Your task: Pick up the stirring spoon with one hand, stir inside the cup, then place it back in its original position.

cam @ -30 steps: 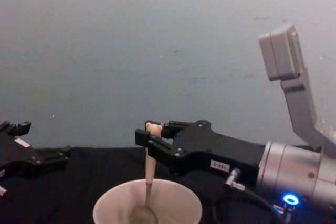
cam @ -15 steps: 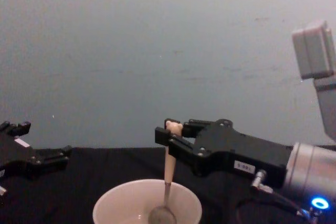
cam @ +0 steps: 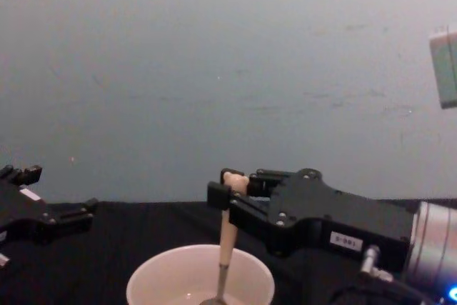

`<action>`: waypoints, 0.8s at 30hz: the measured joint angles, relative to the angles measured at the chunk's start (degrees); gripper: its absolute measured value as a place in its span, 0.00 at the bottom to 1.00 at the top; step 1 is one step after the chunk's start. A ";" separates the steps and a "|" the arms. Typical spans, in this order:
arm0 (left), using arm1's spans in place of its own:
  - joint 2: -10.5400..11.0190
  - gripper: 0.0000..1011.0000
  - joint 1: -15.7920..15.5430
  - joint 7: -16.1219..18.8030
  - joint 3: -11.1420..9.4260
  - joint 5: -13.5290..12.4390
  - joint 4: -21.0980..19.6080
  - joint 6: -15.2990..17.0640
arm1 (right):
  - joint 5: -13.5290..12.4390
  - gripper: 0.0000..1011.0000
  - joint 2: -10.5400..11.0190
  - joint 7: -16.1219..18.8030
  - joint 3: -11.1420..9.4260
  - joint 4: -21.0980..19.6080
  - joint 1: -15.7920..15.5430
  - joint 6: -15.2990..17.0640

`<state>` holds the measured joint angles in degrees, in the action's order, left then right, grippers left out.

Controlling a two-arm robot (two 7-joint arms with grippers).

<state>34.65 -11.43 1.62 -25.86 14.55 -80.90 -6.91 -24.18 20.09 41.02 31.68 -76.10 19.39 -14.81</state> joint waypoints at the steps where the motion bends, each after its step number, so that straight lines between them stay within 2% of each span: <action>1: 0.00 0.99 0.00 0.00 0.00 0.00 0.00 0.00 | -0.07 0.21 0.01 0.07 0.11 -0.22 -0.06 0.02; 9: 0.00 0.99 0.00 0.00 0.00 0.00 0.00 0.00 | 0.05 0.21 -0.81 0.36 1.53 0.11 0.56 0.15; 16: 0.00 0.99 0.00 0.00 0.00 0.00 0.00 0.00 | 1.04 0.21 -2.84 -0.06 2.46 3.18 2.66 -0.43; 24: 0.00 0.99 0.00 0.00 0.00 0.00 0.00 0.00 | 1.96 0.21 -4.73 -0.93 2.52 6.33 4.83 -1.64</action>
<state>34.65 -11.43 1.62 -25.86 14.55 -80.90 -6.91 -22.22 15.37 40.08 34.20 -69.77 24.22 -16.45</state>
